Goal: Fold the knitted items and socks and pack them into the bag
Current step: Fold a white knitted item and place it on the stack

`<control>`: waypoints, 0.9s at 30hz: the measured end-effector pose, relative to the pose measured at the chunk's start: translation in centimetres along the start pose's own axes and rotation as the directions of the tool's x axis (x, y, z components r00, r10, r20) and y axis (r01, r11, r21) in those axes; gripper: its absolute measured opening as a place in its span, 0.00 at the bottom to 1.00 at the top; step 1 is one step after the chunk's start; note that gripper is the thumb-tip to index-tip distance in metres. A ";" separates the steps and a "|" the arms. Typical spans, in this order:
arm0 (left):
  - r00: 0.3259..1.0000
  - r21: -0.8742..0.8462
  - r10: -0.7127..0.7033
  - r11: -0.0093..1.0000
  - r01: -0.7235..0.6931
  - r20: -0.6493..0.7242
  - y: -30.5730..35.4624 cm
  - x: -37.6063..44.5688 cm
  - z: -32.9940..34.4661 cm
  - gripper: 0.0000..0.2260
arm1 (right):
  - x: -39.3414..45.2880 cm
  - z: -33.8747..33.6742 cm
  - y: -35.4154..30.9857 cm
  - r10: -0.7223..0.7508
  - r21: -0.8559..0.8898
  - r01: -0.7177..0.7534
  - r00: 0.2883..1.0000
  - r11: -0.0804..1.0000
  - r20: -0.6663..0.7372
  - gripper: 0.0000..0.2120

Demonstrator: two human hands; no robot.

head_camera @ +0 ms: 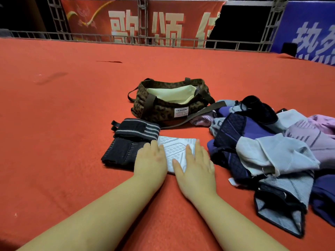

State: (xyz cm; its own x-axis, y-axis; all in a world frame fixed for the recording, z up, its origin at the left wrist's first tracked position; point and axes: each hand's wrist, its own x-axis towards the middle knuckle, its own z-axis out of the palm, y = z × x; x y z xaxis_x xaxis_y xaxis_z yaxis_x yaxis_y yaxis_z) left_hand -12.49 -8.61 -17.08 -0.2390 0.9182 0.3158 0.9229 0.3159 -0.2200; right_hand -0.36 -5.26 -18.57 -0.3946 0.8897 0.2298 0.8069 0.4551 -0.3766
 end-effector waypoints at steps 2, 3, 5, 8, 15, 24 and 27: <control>0.990 0.053 0.129 0.991 -0.126 -0.053 -0.1 0.1 0.4 0.18 | 0.0 0.1 0.0 -0.070 -0.049 0.070 0.998 0.996 0.005 0.42; 0.983 0.060 0.179 0.983 -0.176 -0.049 -0.2 0.1 0.6 0.19 | 0.2 0.2 0.1 -0.094 -0.068 0.096 0.995 0.993 0.038 0.40; 0.976 0.069 0.216 0.973 -0.218 0.036 -0.1 0.0 0.3 0.23 | 0.6 0.4 0.2 -0.095 -0.083 0.107 0.986 0.991 0.140 0.31; 0.968 0.072 0.216 0.971 -0.226 0.129 0.1 0.4 0.9 0.23 | 0.9 0.3 0.2 -0.078 -0.094 0.102 0.971 0.990 0.227 0.28; 0.916 0.096 0.224 0.958 -0.270 0.334 0.1 1.2 -1.0 0.24 | 1.9 -2.6 0.6 -0.119 -0.191 0.220 0.894 0.957 0.432 0.29; 0.959 -0.599 0.152 0.754 -0.268 -0.237 4.6 -1.1 -4.1 0.21 | -3.1 -7.0 5.1 -0.496 -0.303 0.424 0.839 0.853 -0.223 0.22; 0.982 -0.800 0.039 0.575 -0.174 -0.186 8.5 -0.8 -7.0 0.15 | -2.8 -10.2 7.6 -0.362 -0.308 0.259 0.864 0.915 -0.350 0.24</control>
State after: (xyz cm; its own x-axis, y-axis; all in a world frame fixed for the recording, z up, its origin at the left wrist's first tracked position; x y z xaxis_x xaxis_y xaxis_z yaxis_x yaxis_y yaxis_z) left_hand -2.31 -8.36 -12.75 -0.1426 0.8696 0.4728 0.8134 -0.1692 0.5565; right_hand 11.37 -4.72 -12.96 -0.4794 0.5906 0.6491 0.7718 0.6359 -0.0086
